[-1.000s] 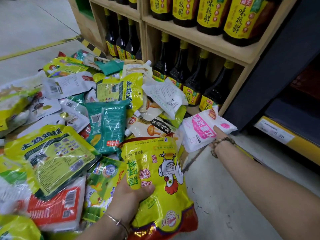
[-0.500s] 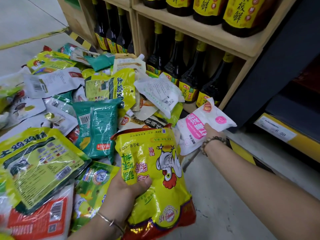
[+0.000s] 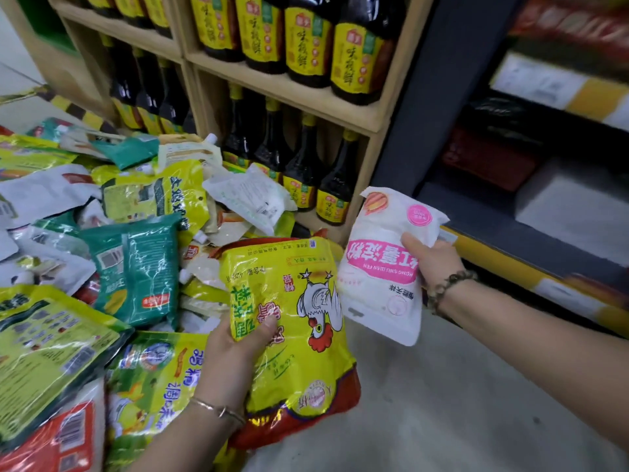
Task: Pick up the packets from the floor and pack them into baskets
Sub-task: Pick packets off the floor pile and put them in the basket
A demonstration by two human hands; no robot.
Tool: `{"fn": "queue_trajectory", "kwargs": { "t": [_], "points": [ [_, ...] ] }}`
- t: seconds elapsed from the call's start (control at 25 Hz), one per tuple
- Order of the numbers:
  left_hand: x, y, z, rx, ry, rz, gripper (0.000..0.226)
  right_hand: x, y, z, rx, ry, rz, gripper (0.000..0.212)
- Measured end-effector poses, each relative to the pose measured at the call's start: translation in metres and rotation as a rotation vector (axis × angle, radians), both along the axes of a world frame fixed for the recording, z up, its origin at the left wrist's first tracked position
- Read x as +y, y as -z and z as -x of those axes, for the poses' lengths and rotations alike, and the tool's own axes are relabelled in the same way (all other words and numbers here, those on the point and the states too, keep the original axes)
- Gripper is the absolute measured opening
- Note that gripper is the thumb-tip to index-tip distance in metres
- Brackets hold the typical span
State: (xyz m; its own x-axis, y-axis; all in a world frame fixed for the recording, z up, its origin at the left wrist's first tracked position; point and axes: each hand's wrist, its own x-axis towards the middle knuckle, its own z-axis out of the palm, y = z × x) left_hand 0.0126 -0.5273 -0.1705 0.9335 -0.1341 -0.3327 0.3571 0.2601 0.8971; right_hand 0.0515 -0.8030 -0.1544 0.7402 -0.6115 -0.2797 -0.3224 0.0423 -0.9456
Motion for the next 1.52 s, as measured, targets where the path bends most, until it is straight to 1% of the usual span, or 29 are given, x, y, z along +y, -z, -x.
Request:
{"fn": "queue_trajectory", "kwargs": {
  "t": [0.04, 0.12, 0.16, 0.36, 0.4, 0.48, 0.56, 0.68, 0.76, 0.8, 0.96, 1.04, 1.12, 1.24, 1.32, 1.36, 1.44, 1.52],
  "points": [
    [-0.007, -0.002, 0.001, -0.016, 0.01, 0.01, 0.056, -0.006, -0.013, 0.013, 0.003, -0.004, 0.023, 0.005],
    [-0.022, -0.006, 0.002, -0.043, 0.017, 0.043, 0.026, -0.018, -0.039, 0.041, -0.004, 0.007, 0.054, 0.005],
    [-0.03, -0.009, 0.002, -0.063, 0.026, 0.05, 0.019, -0.024, -0.051, 0.053, -0.009, 0.012, 0.064, 0.005],
    [-0.072, -0.037, 0.016, -0.115, 0.107, 0.094, 0.016, -0.053, -0.114, 0.107, 0.011, 0.099, 0.25, 0.01],
    [-0.079, -0.041, 0.019, -0.126, 0.128, 0.099, 0.016, -0.057, -0.124, 0.113, 0.005, 0.105, 0.298, 0.014],
    [-0.089, -0.052, 0.025, -0.164, 0.167, 0.089, 0.016, -0.061, -0.142, 0.123, 0.001, 0.123, 0.378, 0.03],
    [-0.099, -0.063, 0.034, -0.198, 0.219, 0.111, 0.016, -0.065, -0.161, 0.141, -0.016, 0.15, 0.41, 0.042],
    [-0.109, -0.087, 0.052, -0.233, 0.259, 0.13, 0.021, -0.074, -0.189, 0.174, -0.061, 0.182, 0.371, 0.035],
    [-0.118, -0.105, 0.065, -0.236, 0.289, 0.185, 0.029, -0.081, -0.21, 0.197, -0.076, 0.209, 0.385, 0.028],
    [-0.124, -0.115, 0.07, -0.229, 0.288, 0.219, 0.029, -0.087, -0.222, 0.208, -0.088, 0.224, 0.397, 0.025],
    [-0.165, -0.166, 0.103, -0.205, 0.351, 0.345, 0.014, -0.13, -0.288, 0.268, -0.186, 0.315, 0.499, 0.027],
    [-0.191, -0.189, 0.125, -0.232, 0.425, 0.355, 0.017, -0.16, -0.316, 0.308, -0.227, 0.37, 0.546, 0.027],
    [-0.219, -0.211, 0.15, -0.267, 0.484, 0.343, 0.025, -0.188, -0.335, 0.35, -0.268, 0.426, 0.542, 0.027],
    [-0.27, -0.235, 0.192, -0.292, 0.61, 0.362, 0.032, -0.233, -0.347, 0.417, -0.233, 0.522, 0.551, 0.025],
    [-0.31, -0.251, 0.222, -0.276, 0.67, 0.382, 0.031, -0.268, -0.341, 0.46, -0.179, 0.577, 0.548, 0.023],
    [-0.33, -0.257, 0.236, -0.266, 0.683, 0.378, 0.028, -0.285, -0.335, 0.479, -0.144, 0.599, 0.535, 0.023],
    [-0.367, -0.267, 0.26, -0.244, 0.677, 0.363, 0.016, -0.312, -0.32, 0.506, -0.081, 0.608, 0.48, 0.023],
    [-0.402, -0.267, 0.28, -0.233, 0.677, 0.302, 0.008, -0.335, -0.301, 0.524, -0.001, 0.588, 0.355, 0.025]
  ]
}}
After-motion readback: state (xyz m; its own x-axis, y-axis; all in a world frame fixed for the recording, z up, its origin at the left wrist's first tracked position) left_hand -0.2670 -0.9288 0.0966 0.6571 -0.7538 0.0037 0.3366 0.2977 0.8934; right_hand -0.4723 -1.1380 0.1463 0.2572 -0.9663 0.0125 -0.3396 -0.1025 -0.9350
